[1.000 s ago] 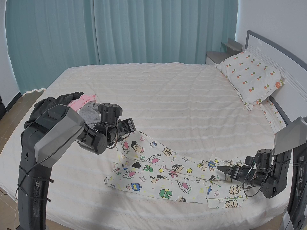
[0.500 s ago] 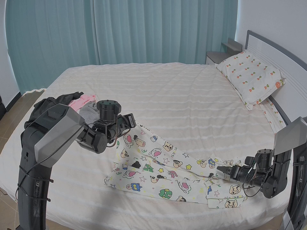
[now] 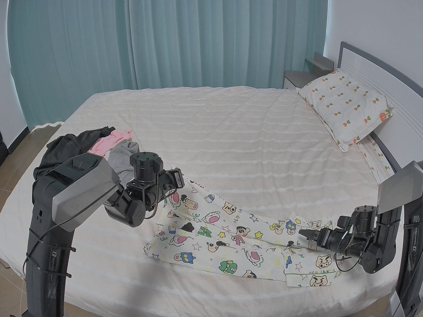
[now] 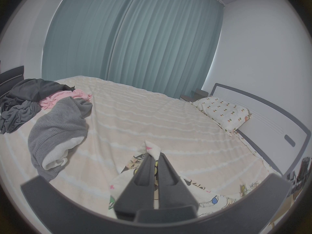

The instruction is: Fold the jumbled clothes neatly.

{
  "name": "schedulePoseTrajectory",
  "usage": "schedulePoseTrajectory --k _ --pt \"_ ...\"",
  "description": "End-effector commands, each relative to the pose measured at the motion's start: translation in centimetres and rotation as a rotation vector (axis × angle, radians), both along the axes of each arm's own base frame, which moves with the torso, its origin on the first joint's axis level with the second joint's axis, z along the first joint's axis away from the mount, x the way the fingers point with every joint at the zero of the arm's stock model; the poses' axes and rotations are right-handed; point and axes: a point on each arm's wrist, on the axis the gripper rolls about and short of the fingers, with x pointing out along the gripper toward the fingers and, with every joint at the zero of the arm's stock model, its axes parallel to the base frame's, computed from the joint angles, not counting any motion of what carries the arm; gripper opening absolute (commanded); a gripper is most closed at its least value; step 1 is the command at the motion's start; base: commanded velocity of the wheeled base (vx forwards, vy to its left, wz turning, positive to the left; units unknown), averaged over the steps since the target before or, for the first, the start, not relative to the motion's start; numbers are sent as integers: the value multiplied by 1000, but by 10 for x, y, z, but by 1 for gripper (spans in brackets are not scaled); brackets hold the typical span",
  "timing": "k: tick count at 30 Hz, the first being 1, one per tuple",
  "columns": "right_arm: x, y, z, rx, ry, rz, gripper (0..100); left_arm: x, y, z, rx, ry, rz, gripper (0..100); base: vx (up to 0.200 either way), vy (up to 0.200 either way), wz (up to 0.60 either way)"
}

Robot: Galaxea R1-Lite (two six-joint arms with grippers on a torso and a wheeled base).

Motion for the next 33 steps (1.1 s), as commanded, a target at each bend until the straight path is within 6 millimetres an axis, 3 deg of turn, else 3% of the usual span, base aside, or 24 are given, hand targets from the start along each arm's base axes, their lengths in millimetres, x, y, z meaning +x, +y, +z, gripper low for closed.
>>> schedulePoseTrajectory --k 1,12,22,33 --pt "1 0 1 1 -11 1 100 -18 8 -20 46 29 -8 0 0 0 0" --pt "1 0 1 1 -11 1 100 -40 23 -43 85 37 -1 0 0 0 0" --pt "0 0 0 -1 -8 2 100 -63 40 -81 128 126 15 0 0 0 0" --pt "0 1 0 -1 -8 4 100 -79 46 -90 188 189 -10 0 0 0 0"
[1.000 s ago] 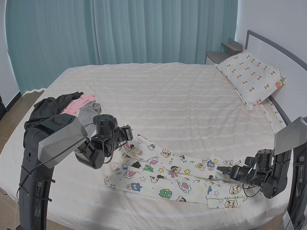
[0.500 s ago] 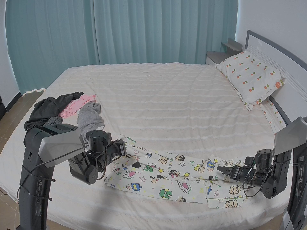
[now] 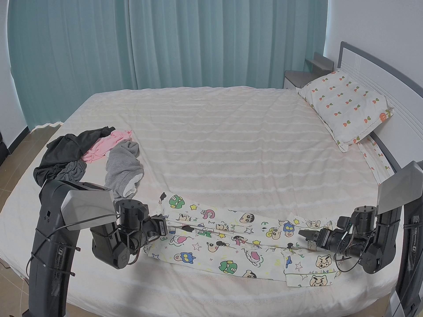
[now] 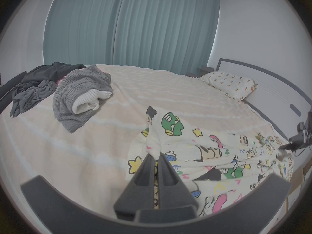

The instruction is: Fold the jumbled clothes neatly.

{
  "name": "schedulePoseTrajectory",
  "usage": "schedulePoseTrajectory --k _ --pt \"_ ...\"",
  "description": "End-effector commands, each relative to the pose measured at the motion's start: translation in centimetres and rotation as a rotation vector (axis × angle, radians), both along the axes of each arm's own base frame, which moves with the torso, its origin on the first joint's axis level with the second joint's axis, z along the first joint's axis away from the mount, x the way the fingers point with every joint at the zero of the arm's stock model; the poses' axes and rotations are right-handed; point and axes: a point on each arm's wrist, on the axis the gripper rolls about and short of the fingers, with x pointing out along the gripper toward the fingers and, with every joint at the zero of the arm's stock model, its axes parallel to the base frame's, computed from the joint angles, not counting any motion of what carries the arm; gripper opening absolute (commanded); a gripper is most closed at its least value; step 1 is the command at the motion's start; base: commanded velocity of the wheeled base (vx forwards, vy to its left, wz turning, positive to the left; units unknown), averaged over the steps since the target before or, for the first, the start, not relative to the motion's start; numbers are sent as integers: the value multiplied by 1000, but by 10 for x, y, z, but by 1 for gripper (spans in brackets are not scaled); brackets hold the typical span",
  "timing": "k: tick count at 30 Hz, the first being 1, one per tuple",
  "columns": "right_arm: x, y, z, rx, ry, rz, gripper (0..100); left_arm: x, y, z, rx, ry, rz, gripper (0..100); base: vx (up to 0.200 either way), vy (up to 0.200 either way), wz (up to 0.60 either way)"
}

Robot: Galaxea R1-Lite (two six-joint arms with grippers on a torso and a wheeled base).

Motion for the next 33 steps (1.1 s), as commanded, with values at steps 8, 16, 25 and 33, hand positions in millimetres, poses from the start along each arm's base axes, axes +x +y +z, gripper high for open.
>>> schedulePoseTrajectory --k 8,16,25,33 --pt "1 0 1 1 -11 3 100 -9 4 -7 121 30 -44 0 0 0 0" --pt "1 0 1 1 -11 3 100 -10 3 -7 144 33 -33 100 0 0 0" --pt "0 1 1 1 -11 6 100 -27 8 17 149 33 -22 100 0 0 0" --pt "0 2 1 1 -11 7 100 -35 21 60 119 -20 8 100 0 0 0"
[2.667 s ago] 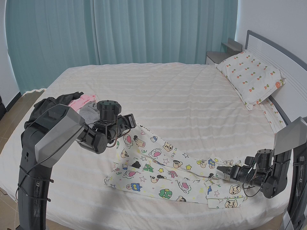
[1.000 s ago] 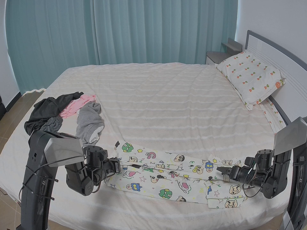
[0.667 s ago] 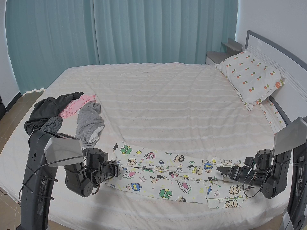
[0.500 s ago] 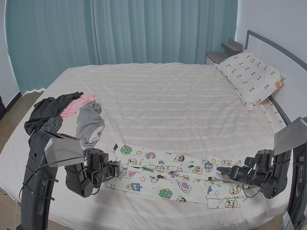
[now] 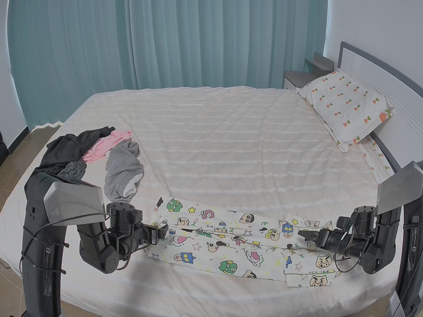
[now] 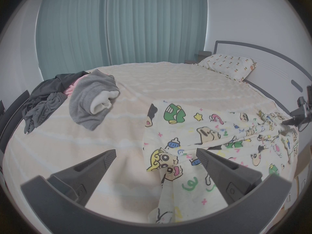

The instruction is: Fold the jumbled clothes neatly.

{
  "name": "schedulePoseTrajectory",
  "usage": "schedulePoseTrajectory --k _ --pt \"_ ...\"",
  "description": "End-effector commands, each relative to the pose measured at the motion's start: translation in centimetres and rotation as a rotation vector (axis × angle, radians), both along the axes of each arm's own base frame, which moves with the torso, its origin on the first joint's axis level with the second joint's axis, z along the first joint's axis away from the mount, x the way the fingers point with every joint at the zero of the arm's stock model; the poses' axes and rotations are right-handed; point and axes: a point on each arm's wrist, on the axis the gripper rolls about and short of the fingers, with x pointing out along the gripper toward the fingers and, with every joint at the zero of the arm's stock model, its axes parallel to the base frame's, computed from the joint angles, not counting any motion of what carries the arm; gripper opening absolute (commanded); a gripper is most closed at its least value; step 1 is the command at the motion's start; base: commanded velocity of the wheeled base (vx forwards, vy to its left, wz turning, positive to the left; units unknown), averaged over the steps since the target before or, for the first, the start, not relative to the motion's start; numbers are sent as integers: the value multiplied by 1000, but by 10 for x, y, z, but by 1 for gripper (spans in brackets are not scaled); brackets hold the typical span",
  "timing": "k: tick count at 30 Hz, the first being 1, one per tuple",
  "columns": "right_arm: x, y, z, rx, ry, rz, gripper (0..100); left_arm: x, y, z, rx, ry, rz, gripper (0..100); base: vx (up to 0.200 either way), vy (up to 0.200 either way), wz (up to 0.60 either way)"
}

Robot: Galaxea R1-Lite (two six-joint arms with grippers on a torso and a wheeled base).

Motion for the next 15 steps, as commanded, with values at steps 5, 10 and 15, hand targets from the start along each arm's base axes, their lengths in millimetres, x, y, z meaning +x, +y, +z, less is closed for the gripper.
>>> schedulePoseTrajectory --k 5,10,15 --pt "0 0 1 1 -12 1 100 17 -1 37 -112 9 67 100 0 0 0" --pt "0 0 1 0 -10 0 100 44 -13 40 -184 187 124 100 0 0 0" --pt "0 0 1 1 -10 0 100 52 -19 26 -229 291 29 100 0 0 0"
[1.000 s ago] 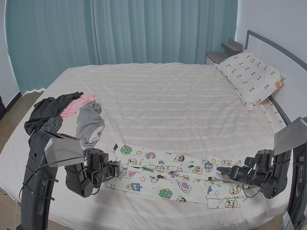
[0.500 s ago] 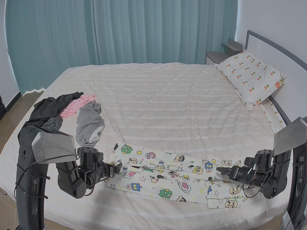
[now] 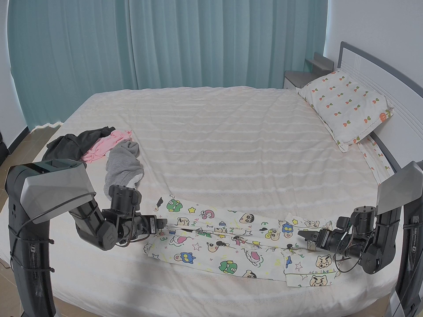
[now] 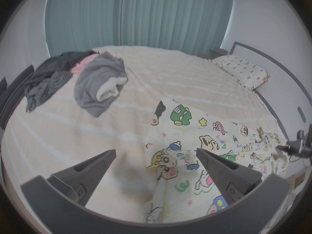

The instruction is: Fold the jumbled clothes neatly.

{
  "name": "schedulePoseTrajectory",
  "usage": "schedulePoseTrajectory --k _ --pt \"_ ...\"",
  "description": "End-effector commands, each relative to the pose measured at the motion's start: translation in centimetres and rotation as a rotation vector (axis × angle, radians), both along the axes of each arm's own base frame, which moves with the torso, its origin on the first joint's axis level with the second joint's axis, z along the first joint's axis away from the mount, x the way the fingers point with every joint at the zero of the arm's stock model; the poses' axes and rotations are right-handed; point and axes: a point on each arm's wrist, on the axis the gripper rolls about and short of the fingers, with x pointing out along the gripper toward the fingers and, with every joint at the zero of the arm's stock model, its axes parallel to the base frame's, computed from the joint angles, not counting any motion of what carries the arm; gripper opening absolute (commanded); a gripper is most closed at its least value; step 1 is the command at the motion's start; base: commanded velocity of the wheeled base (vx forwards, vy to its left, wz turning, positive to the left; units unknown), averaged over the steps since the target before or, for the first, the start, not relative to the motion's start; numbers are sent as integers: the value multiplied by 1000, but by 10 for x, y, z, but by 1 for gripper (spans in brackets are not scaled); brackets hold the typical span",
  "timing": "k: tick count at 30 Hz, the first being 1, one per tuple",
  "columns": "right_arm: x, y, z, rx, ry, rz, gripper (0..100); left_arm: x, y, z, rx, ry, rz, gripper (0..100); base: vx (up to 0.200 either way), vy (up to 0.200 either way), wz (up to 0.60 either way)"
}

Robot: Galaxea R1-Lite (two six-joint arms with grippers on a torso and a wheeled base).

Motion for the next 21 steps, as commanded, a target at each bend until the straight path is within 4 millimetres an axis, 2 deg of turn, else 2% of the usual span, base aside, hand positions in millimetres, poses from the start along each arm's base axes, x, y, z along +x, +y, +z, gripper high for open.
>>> schedulePoseTrajectory --k 1,5,11,21 --pt "1 0 1 2 -12 1 100 24 -12 -7 -74 33 -72 100 0 0 0" --pt "1 0 1 2 -12 1 100 24 -22 -16 -54 51 -106 100 0 0 0" --pt "1 0 1 2 -12 1 100 21 -24 -35 12 79 -137 100 0 0 0" --pt "1 0 1 1 -10 0 100 28 -25 -38 35 59 -119 100 0 0 0"
